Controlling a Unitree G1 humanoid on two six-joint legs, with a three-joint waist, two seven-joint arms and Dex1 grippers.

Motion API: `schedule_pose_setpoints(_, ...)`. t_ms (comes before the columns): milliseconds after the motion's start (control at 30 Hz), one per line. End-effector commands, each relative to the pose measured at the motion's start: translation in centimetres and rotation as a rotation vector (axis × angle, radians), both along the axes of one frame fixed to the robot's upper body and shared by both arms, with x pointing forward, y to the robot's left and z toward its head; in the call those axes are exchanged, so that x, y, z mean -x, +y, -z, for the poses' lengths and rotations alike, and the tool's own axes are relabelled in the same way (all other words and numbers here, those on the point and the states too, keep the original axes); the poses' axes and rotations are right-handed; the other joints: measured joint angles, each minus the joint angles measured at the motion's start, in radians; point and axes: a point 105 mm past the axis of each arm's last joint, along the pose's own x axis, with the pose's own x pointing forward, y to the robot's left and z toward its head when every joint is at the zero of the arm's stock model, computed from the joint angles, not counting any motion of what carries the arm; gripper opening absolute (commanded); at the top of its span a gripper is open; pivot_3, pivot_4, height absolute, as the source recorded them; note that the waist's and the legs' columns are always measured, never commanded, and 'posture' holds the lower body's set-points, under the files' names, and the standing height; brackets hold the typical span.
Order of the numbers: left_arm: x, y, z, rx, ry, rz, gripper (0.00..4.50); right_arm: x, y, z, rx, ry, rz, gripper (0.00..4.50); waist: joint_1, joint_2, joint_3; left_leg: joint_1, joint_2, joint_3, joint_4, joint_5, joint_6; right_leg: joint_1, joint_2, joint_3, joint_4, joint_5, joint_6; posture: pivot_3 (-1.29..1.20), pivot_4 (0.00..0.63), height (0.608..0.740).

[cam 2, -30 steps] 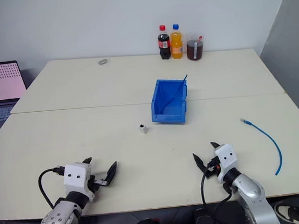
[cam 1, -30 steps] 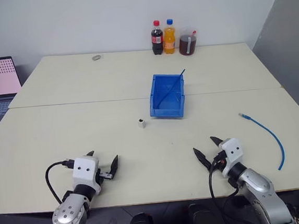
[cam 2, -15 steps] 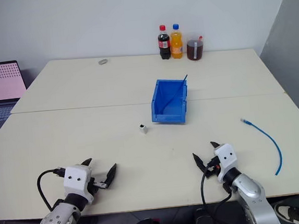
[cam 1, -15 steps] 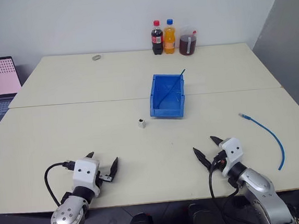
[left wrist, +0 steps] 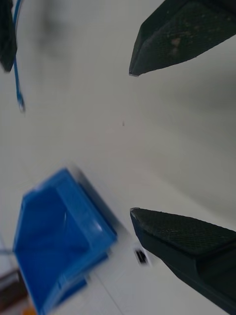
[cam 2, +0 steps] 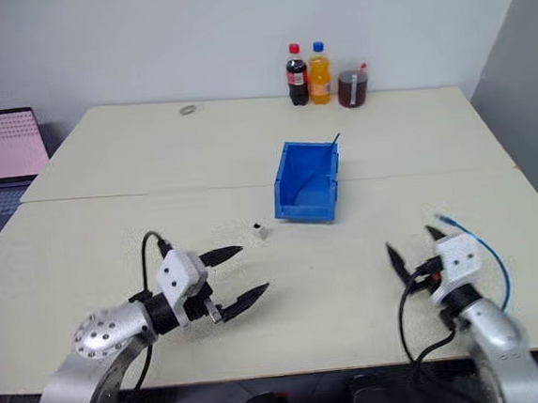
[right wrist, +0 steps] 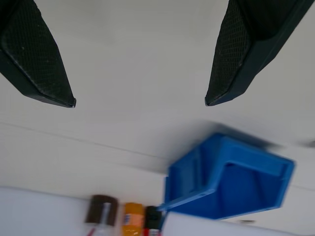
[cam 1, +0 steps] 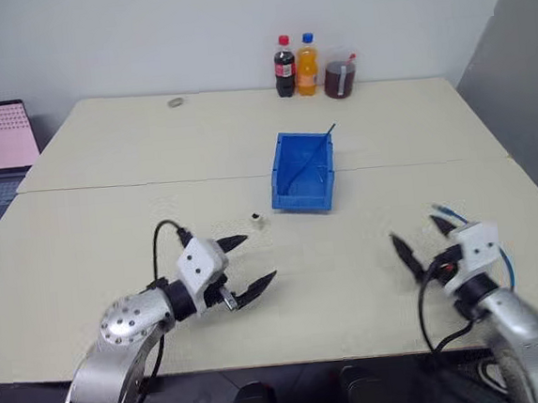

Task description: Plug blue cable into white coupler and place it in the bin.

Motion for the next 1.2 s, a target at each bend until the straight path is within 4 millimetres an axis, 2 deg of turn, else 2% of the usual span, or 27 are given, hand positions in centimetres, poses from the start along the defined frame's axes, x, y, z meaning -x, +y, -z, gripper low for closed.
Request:
schedule_pose_setpoints(33, 1.4, -1.8, -0.4, -0.026, 0.086, 0.193, 4.50, 0.4, -3.9, -0.6, 0.043, 0.059, 0.078, 4.47, -0.001, 0.000, 0.000, 0.000, 0.000, 0.000, 0.000, 0.000, 0.000, 0.000, 0.000, 0.000, 0.000, -0.001, 0.000, 0.00, 0.150, 0.740)
schedule_pose_setpoints(167, 1.6, -3.0, -0.5, -0.041, 0.126, 0.308, 4.50, 0.1, -7.9, 0.5, 0.017, 0.225, 0.163, 4.47, 0.001, 0.001, 0.001, 0.000, 0.000, -0.001, 0.000, 0.000, 0.000, 0.000, 0.001, 0.001, 0.000, -0.001, -0.001, 0.00, 0.150, 0.740)
schedule_pose_setpoints(367, 0.8, -4.2, -0.5, -0.061, 0.109, 0.380, 4.50, -1.0, -12.1, 1.4, 0.011, 0.380, 0.202, 4.47, 0.001, 0.000, 0.001, 0.000, -0.002, -0.001, 0.000, 0.000, 0.000, 0.000, 0.002, 0.001, 0.001, -0.001, 0.000, 0.00, 0.150, 0.740)
schedule_pose_setpoints(467, 0.3, -4.7, -0.6, -0.059, 0.092, 0.398, 4.50, -1.6, -13.4, 2.0, 0.012, 0.408, 0.216, 4.47, 0.003, 0.000, 0.002, 0.000, -0.003, -0.001, 0.001, 0.000, 0.000, 0.000, 0.002, 0.001, 0.000, -0.001, 0.000, 0.00, 0.150, 0.740)
schedule_pose_setpoints(567, 0.0, -5.2, -0.4, -0.068, 0.076, 0.429, 4.50, -1.8, -14.6, 3.5, 0.023, 0.473, 0.225, 4.47, 0.003, 0.000, 0.002, -0.001, -0.004, -0.001, 0.001, 0.000, 0.000, 0.000, 0.002, 0.001, 0.000, -0.001, 0.000, 0.00, 0.150, 0.740)
schedule_pose_setpoints(667, -0.4, -5.7, -0.5, -0.075, 0.055, 0.451, 4.50, -1.7, -14.9, 4.7, 0.017, 0.545, 0.197, 4.47, 0.002, 0.000, 0.002, 0.000, -0.004, -0.001, 0.001, 0.000, 0.000, 0.001, 0.002, 0.002, 0.000, -0.001, 0.000, 0.00, 0.150, 0.740)
schedule_pose_setpoints(767, -0.6, -5.8, -0.4, -0.082, 0.049, 0.461, 4.50, -1.8, -15.2, 4.9, 0.022, 0.587, 0.184, 3.93, 0.003, -0.001, 0.002, 0.000, -0.003, -0.001, 0.002, 0.000, 0.000, 0.002, 0.002, 0.002, 0.000, 0.000, 0.001, 0.00, 0.150, 0.740)
schedule_pose_setpoints(867, -0.7, -5.7, -0.3, -0.092, 0.045, 0.466, 4.50, -1.9, -15.2, 5.1, -0.006, 0.624, 0.170, 3.07, 0.003, -0.001, 0.001, 0.000, -0.003, -0.001, 0.002, 0.000, 0.000, 0.002, 0.002, 0.002, 0.000, 0.001, 0.002, 0.00, 0.150, 0.740)
schedule_pose_setpoints(933, -0.8, -5.7, -0.3, -0.094, 0.042, 0.468, 4.50, -1.8, -15.0, 5.2, -0.027, 0.651, 0.154, 2.70, 0.004, -0.001, 0.001, 0.000, -0.002, -0.001, 0.002, 0.000, 0.000, 0.002, 0.002, 0.002, 0.000, 0.001, 0.002, 0.00, 0.150, 0.740)
schedule_pose_setpoints(1100, -0.9, -5.8, -0.4, -0.100, 0.033, 0.468, 4.50, -1.4, -15.1, 5.6, -0.086, 0.706, 0.151, 1.36, 0.004, -0.002, 0.001, 0.000, -0.002, -0.001, 0.002, 0.000, 0.000, 0.002, 0.002, 0.001, 0.000, 0.001, 0.002, 0.00, 0.150, 0.740)
schedule_pose_setpoints(1200, -0.9, -5.8, -0.5, -0.104, 0.029, 0.465, 4.50, -1.2, -14.6, 5.5, -0.050, 0.700, 0.100, 0.59, 0.004, -0.002, 0.001, 0.000, -0.002, -0.002, 0.002, 0.000, 0.000, 0.002, 0.002, 0.001, 0.000, 0.001, 0.002, 0.00, 0.150, 0.740)
